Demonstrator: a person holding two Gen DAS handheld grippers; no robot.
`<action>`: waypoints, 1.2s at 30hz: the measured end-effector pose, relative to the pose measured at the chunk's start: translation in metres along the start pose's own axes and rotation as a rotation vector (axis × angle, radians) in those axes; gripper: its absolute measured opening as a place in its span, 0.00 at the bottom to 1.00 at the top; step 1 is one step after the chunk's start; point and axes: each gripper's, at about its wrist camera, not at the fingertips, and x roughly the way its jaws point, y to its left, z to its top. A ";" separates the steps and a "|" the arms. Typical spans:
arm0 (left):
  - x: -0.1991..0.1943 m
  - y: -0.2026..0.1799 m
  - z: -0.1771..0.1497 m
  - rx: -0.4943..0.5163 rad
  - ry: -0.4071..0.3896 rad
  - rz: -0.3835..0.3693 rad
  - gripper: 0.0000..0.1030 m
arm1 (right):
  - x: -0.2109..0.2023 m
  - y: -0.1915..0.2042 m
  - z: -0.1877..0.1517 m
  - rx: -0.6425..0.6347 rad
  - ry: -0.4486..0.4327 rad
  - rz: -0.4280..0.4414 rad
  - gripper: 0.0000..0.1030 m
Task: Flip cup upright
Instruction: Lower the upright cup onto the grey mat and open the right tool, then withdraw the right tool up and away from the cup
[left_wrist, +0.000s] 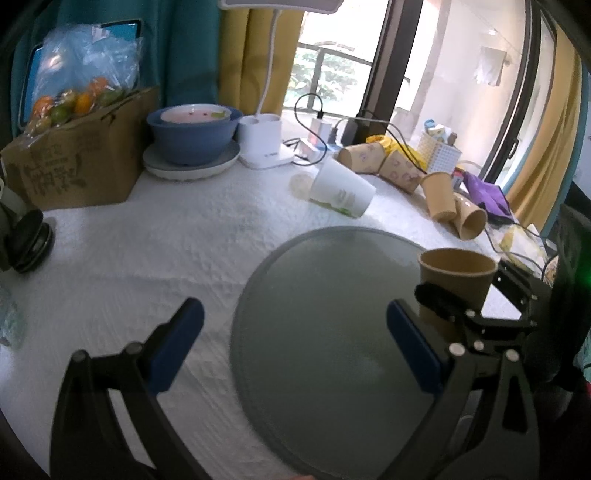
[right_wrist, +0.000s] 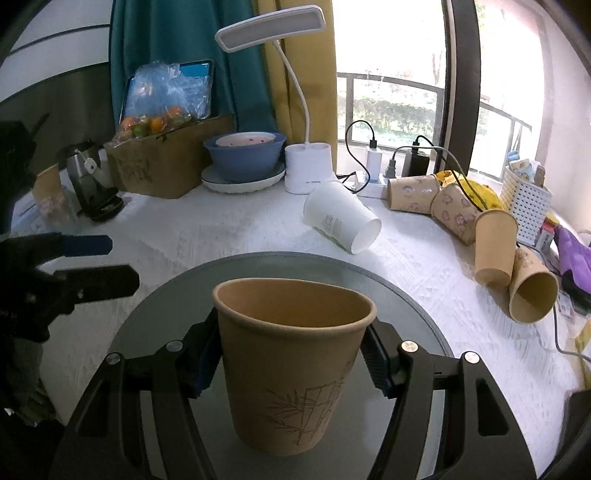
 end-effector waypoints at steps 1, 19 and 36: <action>0.000 -0.001 0.000 -0.002 0.000 -0.001 0.97 | -0.001 -0.001 -0.001 0.001 -0.001 -0.002 0.66; -0.008 -0.007 0.003 -0.044 -0.049 -0.012 0.97 | -0.015 -0.010 -0.017 0.039 -0.030 0.002 0.74; -0.052 -0.023 0.004 -0.003 -0.143 -0.028 0.97 | -0.065 -0.006 -0.008 0.052 -0.109 -0.038 0.75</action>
